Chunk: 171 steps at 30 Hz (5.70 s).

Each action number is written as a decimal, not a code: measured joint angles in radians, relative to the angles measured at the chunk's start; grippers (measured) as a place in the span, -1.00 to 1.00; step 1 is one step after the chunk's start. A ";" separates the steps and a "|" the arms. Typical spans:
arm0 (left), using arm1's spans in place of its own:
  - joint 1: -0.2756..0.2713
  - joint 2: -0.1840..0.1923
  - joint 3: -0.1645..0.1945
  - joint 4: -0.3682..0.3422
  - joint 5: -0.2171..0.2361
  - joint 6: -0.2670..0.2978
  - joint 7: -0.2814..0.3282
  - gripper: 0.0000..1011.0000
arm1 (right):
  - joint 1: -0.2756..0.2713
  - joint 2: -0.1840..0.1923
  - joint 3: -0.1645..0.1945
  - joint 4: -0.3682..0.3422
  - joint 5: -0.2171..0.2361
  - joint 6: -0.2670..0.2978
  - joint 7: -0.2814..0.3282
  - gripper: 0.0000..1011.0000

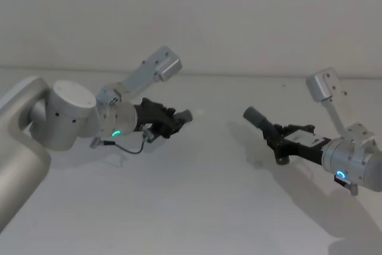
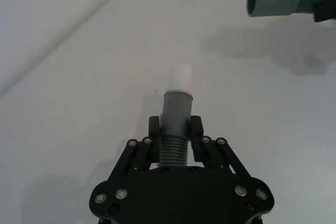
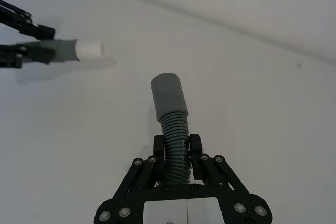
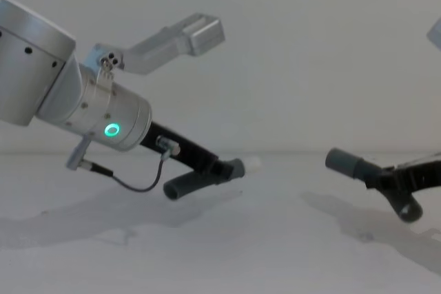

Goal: Use both hands to pick up one end of the pipe from the table, align the ends, and insert them.

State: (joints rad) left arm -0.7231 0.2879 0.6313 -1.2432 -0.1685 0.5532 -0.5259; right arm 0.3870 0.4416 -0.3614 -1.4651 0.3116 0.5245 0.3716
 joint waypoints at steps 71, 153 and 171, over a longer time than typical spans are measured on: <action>-0.141 0.156 0.113 0.073 -0.050 -0.565 -0.425 -0.35 | 0.075 0.271 -0.099 -0.017 0.033 -0.377 0.511 -0.44; -0.155 0.194 0.190 0.003 -0.110 -0.576 -0.455 -0.35 | 0.128 0.249 -0.155 0.027 0.120 -0.361 0.479 -0.44; -0.158 0.210 0.201 -0.012 -0.118 -0.561 -0.450 -0.35 | 0.144 0.259 -0.178 0.027 0.118 -0.388 0.486 -0.44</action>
State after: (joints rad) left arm -0.8813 0.4976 0.8327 -1.2555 -0.2869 -0.0077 -0.9755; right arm 0.5309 0.7010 -0.5389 -1.4380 0.4292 0.1369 0.8577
